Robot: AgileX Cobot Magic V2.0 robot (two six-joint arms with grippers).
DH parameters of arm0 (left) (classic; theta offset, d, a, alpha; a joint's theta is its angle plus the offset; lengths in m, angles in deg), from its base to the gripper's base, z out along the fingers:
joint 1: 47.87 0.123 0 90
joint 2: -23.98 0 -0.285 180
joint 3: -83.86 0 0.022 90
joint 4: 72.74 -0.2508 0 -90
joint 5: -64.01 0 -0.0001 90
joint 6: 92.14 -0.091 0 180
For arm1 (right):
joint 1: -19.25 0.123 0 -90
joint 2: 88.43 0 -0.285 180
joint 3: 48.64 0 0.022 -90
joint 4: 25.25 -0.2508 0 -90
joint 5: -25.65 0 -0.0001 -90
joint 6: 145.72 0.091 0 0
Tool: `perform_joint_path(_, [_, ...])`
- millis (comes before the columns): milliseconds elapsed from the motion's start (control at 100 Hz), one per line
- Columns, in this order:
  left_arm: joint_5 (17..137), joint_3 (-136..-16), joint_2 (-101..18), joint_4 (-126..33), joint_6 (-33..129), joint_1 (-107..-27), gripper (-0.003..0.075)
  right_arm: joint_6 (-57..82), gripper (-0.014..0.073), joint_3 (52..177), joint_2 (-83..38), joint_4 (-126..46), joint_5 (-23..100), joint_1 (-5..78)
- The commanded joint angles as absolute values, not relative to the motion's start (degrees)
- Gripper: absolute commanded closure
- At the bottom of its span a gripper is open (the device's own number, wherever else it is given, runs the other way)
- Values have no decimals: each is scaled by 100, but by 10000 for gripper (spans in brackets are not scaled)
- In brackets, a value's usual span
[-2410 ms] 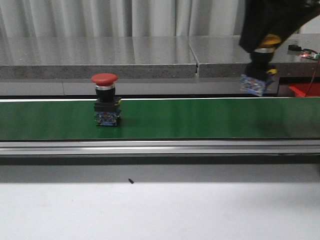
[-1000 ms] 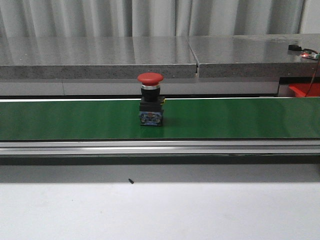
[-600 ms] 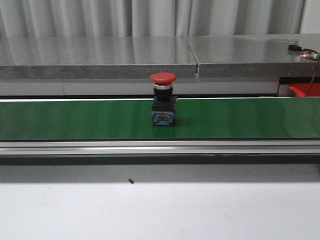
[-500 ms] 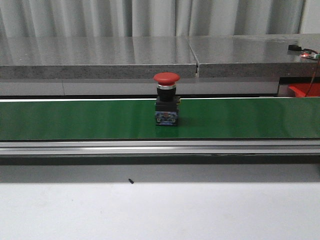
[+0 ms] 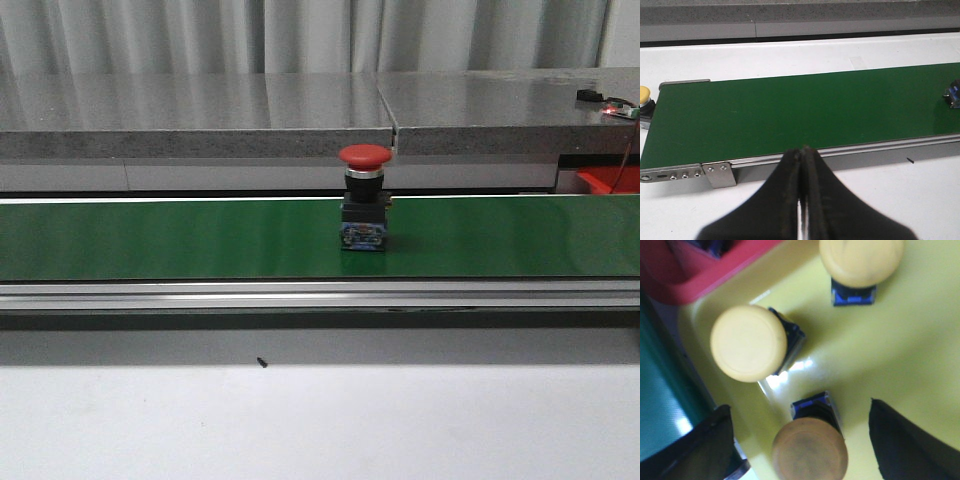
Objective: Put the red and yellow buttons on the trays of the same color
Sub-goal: 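Lower the yellow button into the yellow tray and open the right gripper, then lower the right gripper onto the red button on the belt and grasp it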
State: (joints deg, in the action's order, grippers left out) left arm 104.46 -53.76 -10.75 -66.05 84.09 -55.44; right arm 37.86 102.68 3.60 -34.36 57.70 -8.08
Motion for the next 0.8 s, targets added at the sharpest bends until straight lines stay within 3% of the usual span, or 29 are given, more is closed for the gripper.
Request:
perform_joint_path(0, [10039,-5525,-1099,-6553,8455,-5590,739,3782,25,10399,-44,-3495,5540,-808])
perform_joint_path(380, [10039,-5525,-1099,-6553,8455,-5590,739,3764,67,10397,-1016,-3357,5721,84])
perform_joint_path(790, [10039,-5525,-1099,-6553,8455,-5590,739,2955,67,10584,-1102,-3357,6309,1795])
